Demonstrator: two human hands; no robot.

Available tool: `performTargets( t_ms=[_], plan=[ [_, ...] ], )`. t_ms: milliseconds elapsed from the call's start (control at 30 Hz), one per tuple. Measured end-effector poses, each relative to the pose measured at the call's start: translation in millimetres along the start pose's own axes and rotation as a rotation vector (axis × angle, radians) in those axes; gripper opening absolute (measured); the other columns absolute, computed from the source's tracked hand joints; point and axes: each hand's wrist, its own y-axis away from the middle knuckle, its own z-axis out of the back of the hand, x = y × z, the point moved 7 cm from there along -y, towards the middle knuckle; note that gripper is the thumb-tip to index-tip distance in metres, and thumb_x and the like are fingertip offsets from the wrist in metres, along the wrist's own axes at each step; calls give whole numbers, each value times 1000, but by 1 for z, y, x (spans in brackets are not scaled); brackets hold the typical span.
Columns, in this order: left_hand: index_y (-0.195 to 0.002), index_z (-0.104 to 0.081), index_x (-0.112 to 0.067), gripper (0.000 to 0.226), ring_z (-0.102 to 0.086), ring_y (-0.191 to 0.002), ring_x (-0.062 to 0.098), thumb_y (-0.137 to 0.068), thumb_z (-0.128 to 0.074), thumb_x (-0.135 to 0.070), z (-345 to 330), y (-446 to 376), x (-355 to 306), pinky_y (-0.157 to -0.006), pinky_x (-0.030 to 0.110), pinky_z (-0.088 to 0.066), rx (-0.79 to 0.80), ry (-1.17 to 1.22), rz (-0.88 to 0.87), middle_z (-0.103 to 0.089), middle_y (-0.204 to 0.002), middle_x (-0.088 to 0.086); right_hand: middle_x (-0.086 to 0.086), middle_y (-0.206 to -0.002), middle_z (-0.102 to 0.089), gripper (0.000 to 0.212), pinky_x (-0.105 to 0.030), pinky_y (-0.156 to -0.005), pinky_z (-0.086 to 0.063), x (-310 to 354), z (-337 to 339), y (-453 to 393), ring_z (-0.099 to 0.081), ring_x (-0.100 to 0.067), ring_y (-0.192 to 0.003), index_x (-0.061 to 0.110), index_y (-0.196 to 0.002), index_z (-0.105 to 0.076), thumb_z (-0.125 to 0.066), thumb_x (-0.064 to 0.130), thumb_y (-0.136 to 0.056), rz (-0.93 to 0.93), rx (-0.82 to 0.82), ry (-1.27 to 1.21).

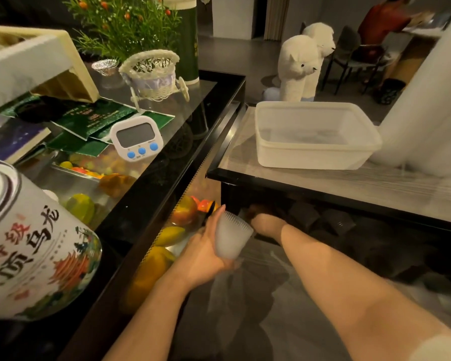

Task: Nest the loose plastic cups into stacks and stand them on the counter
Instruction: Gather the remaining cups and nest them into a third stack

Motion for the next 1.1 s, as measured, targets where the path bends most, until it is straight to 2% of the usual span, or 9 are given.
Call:
performTargets(
  t_ms=[100,167,233,367,467,567,733,900,1100],
  plan=[
    [-156,2,-46,128,-55,-120,21,-66,-86,-25,-1,6,-3,-96,36,-50,51,-17,13,-48,-143,-1,-6,-106,-68,24,-38,-91,-50,-20,6,42,-62,-26,-102,17,-108,-65,-54,36,-98,-13,-178,-156],
    [-153,1,-52,127,-57,-106,18,-67,-87,-22,-4,10,-7,-87,33,-54,87,-30,24,-53,-131,-1,4,-89,-65,14,-33,-78,-51,-39,10,76,-62,-17,-86,24,-95,-63,-59,37,-95,-3,-317,-339],
    [-152,1,-54,126,-56,-100,15,-68,-87,-21,-7,15,-14,-82,32,-56,110,-36,30,-51,-126,-3,11,-82,-62,6,-24,-69,-46,-51,22,114,-59,-8,-77,26,-92,-60,-60,32,-95,35,-479,-429],
    [-150,1,-57,127,-59,-104,19,-66,-88,-24,-19,27,-34,-84,36,-58,136,-32,-8,-45,-137,-3,11,-84,-64,10,-20,-69,-51,-67,54,181,-63,-4,-80,33,-86,-58,-61,30,-95,95,-697,-627],
    [-149,4,-59,130,-53,-115,19,-66,-89,-24,-35,40,-53,-90,40,-56,169,-29,-50,-38,-139,-9,6,-85,-66,7,-22,-70,-53,-68,61,215,-63,-8,-78,28,-88,-61,-63,27,-94,134,-685,-714],
    [-144,4,-68,130,-51,-115,16,-65,-88,-23,-46,51,-71,-91,38,-54,205,23,-69,-40,-143,-8,5,-76,-64,9,-19,-66,-48,-72,58,237,-58,-5,-69,22,-85,-63,-66,21,-93,159,-664,-741],
    [-139,5,-73,129,-47,-119,16,-66,-87,-19,-55,69,-99,-98,42,-53,233,22,-100,-34,-150,-11,7,-76,-67,11,-23,-66,-49,-86,57,269,-59,-2,-70,28,-93,-64,-64,17,-93,157,-682,-825],
    [-142,1,-72,124,-45,-112,11,-69,-86,-20,-69,80,-120,-93,35,-52,297,47,-178,-34,-134,-18,1,-79,-69,27,-28,-73,-53,-96,68,294,-65,-18,-76,43,-109,-64,-62,20,-95,183,-696,-747],
    [-149,3,-61,126,-51,-107,12,-69,-86,-19,-94,84,-142,-81,26,-53,353,6,-236,-37,-130,-16,6,-93,-72,29,-25,-82,-56,-118,72,321,-67,-13,-88,43,-113,-65,-63,21,-95,174,-748,-748]
  ],
)
